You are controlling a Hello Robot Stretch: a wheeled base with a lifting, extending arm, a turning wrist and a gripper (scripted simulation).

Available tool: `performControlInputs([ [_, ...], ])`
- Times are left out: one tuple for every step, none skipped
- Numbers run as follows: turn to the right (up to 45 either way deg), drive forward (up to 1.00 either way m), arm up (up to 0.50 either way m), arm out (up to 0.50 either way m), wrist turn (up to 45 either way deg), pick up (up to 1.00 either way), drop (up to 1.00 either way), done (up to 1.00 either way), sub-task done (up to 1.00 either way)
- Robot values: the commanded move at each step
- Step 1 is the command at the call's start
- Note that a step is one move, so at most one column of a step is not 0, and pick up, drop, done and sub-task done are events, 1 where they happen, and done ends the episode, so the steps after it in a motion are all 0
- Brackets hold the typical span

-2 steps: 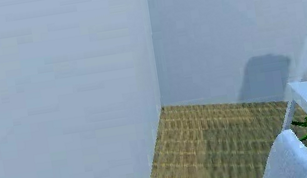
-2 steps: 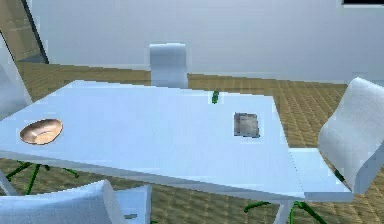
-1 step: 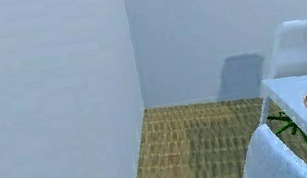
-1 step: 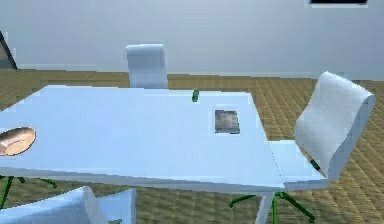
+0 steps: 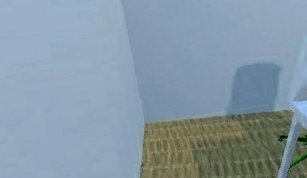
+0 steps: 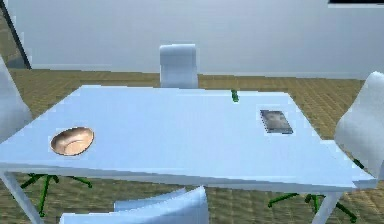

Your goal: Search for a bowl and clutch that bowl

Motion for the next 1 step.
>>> performControlInputs([
  [6.0,0.0,0.0,0.0,0.0,0.0,0.0,0.0,0.0],
])
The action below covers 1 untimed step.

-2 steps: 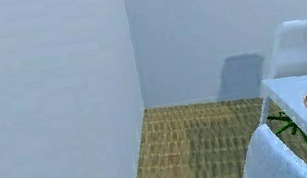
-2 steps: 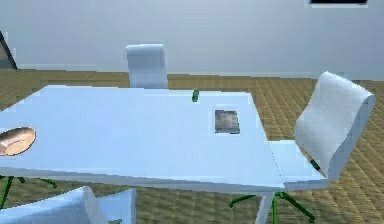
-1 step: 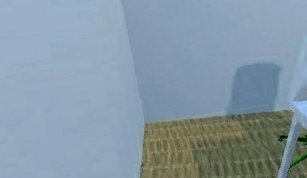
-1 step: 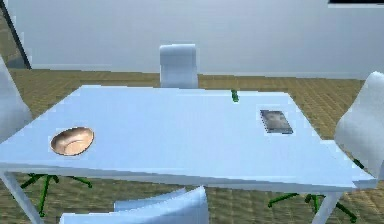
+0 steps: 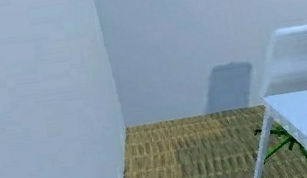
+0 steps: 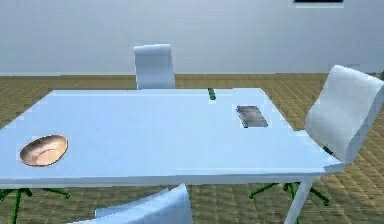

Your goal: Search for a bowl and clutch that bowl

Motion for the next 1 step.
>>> performControlInputs([
  [0.0,0.35,0.0,0.0,0.0,0.0,0.0,0.0,0.0],
])
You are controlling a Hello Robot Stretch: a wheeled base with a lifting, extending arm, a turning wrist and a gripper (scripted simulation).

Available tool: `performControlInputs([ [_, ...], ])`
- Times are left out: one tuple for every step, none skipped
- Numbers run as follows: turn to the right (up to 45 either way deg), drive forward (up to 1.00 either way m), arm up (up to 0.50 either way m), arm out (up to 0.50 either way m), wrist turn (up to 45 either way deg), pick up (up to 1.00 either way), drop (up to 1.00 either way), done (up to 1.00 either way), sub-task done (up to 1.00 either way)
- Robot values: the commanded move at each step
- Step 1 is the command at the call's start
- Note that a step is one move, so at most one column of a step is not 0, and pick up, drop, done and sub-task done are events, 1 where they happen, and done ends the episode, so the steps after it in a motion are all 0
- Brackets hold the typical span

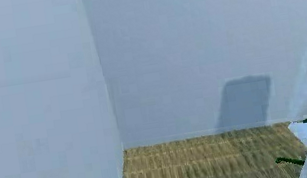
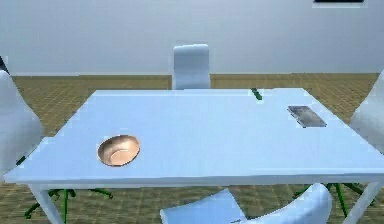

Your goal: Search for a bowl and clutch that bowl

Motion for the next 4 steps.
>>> performControlInputs([
  [45.0,0.0,0.0,0.0,0.0,0.0,0.0,0.0,0.0],
  [0.0,0.4,0.0,0.0,0.0,0.0,0.0,0.0,0.0],
  [-36.0,0.0,0.0,0.0,0.0,0.0,0.0,0.0,0.0],
  [0.0,0.0,0.5,0.0,0.0,0.0,0.0,0.0,0.0],
])
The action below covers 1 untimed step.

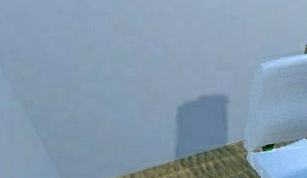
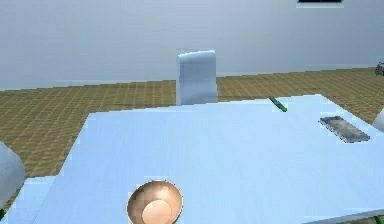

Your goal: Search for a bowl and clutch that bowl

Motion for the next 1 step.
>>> performControlInputs([
  [0.0,0.0,0.38,0.0,0.0,0.0,0.0,0.0,0.0],
])
